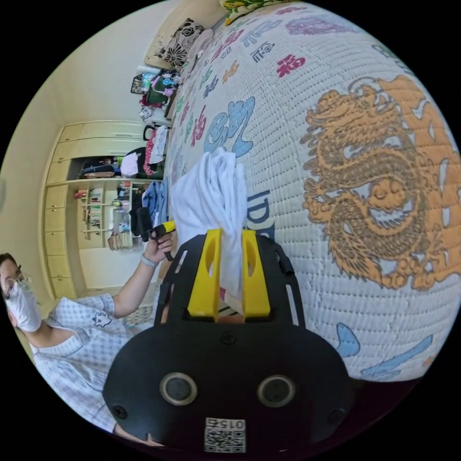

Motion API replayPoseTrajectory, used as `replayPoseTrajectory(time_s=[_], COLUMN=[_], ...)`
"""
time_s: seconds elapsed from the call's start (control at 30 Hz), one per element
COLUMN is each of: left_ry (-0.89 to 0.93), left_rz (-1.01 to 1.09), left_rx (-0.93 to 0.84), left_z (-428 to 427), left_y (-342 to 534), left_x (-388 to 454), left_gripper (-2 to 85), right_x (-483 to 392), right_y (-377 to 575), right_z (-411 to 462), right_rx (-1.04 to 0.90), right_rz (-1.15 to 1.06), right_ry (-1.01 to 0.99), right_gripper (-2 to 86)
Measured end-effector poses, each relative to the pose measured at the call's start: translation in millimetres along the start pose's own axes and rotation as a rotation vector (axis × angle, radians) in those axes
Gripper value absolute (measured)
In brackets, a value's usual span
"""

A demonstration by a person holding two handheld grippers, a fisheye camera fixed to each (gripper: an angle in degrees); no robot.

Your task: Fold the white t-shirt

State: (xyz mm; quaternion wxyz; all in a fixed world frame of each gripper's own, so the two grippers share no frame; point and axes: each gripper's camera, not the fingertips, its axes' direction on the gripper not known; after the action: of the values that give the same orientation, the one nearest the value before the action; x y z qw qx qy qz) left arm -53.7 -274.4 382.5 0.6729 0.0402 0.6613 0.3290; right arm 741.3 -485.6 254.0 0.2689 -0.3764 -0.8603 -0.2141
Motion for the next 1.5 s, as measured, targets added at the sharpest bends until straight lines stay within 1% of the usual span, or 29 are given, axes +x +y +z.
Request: replayPoseTrajectory(time_s=[0.13,0.27,0.43,0.53,0.63,0.7,0.73,0.8,0.83,0.9,0.93,1.0,1.1,1.17,1.23,1.3,1.33,1.4,1.47,1.5], left_ry=[0.021,0.057,0.046,0.031,0.025,0.0,-0.007,-0.047,-0.062,-0.143,-0.162,-0.236,-0.262,-0.256,-0.227,-0.2,-0.203,-0.196,-0.153,-0.144], left_rz=[-0.012,-0.026,0.02,0.08,0.109,0.123,0.126,0.11,0.105,0.067,0.055,0.008,-0.054,-0.083,-0.122,-0.184,-0.203,-0.309,-0.329,-0.316], left_rx=[-0.003,-0.026,0.044,0.099,0.204,0.307,0.334,0.437,0.459,0.54,0.555,0.617,0.695,0.731,0.771,0.789,0.784,0.749,0.768,0.8], left_z=[-16,-33,-76,-121,-189,-254,-271,-343,-361,-430,-446,-505,-563,-587,-603,-608,-607,-588,-570,-559], left_y=[-5,-8,0,15,43,73,81,114,122,150,156,176,194,201,206,207,207,207,213,221], left_x=[8,22,63,98,128,147,151,162,164,169,170,172,168,160,147,124,118,93,85,88], left_gripper=[11.1,6.3,4.8,4.7,4.7,4.7,4.7,4.7,4.7,4.7,4.8,4.8,4.9,4.9,4.9,4.9,5.0,5.3,6.2,6.9], right_x=[4,-3,-38,-79,-137,-193,-208,-275,-292,-356,-371,-424,-476,-501,-522,-539,-541,-537,-529,-523], right_y=[-11,-12,-4,-4,-16,-32,-36,-53,-57,-73,-76,-92,-115,-128,-140,-153,-156,-163,-162,-160], right_z=[15,20,11,14,31,57,66,108,121,172,185,235,290,316,339,368,375,399,409,409], right_rx=[-0.025,-0.013,0.04,0.02,-0.016,-0.065,-0.079,-0.147,-0.165,-0.222,-0.234,-0.265,-0.299,-0.314,-0.318,-0.325,-0.323,-0.346,-0.37,-0.367], right_rz=[0.01,0.004,-0.042,-0.116,-0.226,-0.316,-0.343,-0.461,-0.491,-0.581,-0.597,-0.631,-0.61,-0.599,-0.609,-0.606,-0.601,-0.543,-0.513,-0.491], right_ry=[-0.044,-0.065,-0.057,-0.04,-0.067,-0.106,-0.113,-0.133,-0.133,-0.134,-0.136,-0.138,-0.166,-0.166,-0.112,-0.006,0.031,0.168,0.211,0.184], right_gripper=[5.8,3.5,1.8,1.2,1.0,0.8,0.8,0.8,0.8,0.7,0.7,0.7,0.7,0.7,0.7,0.9,0.9,1.3,1.8,2.4])
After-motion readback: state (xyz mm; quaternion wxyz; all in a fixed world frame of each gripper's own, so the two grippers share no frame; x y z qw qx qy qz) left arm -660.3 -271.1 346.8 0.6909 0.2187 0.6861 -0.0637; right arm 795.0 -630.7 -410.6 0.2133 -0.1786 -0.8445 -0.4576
